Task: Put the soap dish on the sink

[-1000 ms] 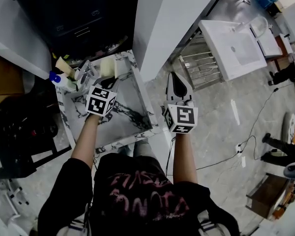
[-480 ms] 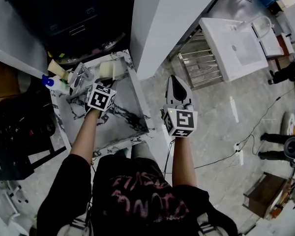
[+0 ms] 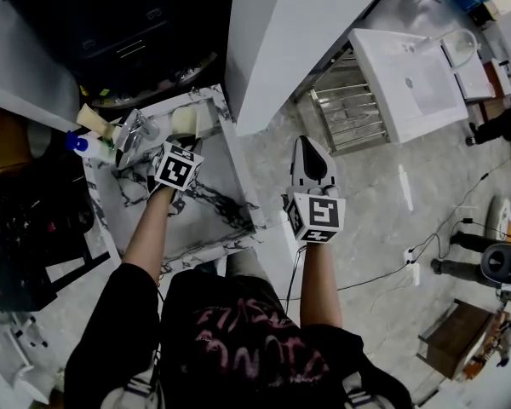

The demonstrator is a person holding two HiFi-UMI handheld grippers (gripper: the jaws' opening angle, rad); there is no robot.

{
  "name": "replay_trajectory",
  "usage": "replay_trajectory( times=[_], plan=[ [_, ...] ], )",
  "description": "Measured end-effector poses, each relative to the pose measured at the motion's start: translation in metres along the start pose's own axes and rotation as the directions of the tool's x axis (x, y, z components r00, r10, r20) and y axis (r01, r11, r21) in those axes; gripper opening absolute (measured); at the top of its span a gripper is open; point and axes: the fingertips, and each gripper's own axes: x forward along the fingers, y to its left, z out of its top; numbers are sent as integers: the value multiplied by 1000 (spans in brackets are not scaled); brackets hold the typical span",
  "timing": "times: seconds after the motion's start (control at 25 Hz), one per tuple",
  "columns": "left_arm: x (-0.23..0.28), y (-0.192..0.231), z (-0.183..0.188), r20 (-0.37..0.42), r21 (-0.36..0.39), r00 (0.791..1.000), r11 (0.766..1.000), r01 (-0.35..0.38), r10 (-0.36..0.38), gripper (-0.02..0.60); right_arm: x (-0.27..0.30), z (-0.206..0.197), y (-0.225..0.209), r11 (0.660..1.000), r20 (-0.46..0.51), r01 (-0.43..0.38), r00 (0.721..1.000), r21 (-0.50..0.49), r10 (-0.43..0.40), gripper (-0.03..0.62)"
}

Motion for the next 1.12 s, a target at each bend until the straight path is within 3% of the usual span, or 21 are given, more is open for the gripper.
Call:
replay_trajectory(
  times=[0.56, 0.92, 1.12],
  plan=[
    [14, 4, -7, -44, 24, 999, 1000, -14, 15, 87, 1, -12, -12, 1000, -28, 17, 999, 9, -17, 13],
    [-1, 0, 6, 10, 26, 1000, 999, -23, 23, 101, 0, -5, -4, 1000, -12, 8, 1000, 7, -8, 14],
    [-20, 2, 16, 64, 4, 997, 1000, -31, 30, 78, -3, 2, 5, 1000, 5, -1, 1000, 8, 1, 14]
  ],
)
